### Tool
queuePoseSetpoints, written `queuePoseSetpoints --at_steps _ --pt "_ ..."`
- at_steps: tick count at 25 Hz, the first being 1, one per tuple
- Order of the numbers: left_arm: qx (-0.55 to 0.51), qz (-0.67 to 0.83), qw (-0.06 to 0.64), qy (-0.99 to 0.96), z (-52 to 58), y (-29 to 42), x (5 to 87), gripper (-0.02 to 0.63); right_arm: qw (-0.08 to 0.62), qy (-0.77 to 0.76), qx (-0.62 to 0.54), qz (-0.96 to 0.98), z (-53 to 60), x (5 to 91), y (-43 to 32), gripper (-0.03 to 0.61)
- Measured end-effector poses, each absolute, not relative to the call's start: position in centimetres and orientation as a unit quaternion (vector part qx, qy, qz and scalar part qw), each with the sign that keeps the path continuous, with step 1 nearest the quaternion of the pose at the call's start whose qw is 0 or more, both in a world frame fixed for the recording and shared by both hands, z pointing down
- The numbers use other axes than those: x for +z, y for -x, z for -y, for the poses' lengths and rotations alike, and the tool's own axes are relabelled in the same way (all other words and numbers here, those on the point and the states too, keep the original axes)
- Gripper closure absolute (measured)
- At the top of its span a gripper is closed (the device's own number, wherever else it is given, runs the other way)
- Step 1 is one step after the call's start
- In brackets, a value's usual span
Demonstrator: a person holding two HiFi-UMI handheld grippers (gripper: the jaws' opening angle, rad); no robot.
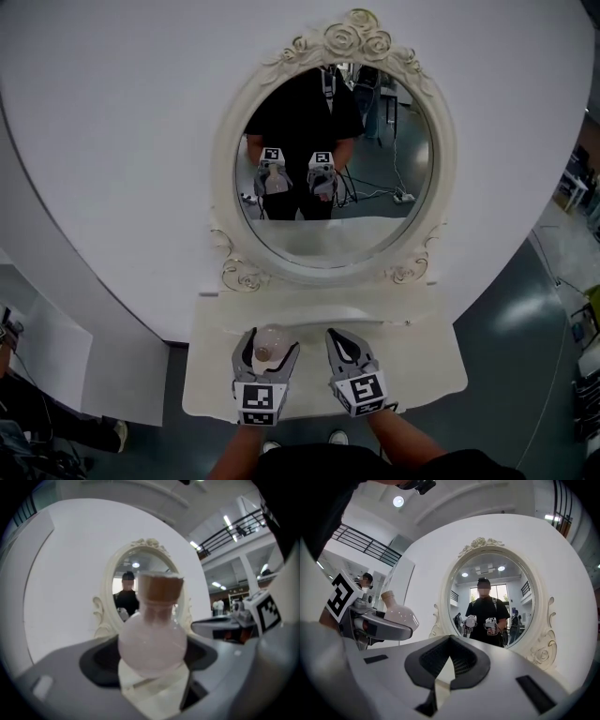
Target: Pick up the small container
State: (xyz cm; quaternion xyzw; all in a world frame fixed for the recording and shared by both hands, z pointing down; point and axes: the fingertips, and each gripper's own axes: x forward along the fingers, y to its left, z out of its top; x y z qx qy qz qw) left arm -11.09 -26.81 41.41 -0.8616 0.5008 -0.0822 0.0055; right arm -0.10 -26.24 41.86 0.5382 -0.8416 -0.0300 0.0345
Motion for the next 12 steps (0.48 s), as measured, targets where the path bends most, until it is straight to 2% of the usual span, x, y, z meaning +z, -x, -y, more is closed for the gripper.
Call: queuePoseSetpoints --at_steps 12 --pt "-0.073 -0.495 0.006 0.866 26.72 10.45 41.34 0.219 0.023 -0.541 -0.017 0.840 26.25 41.34 0.01 0.584"
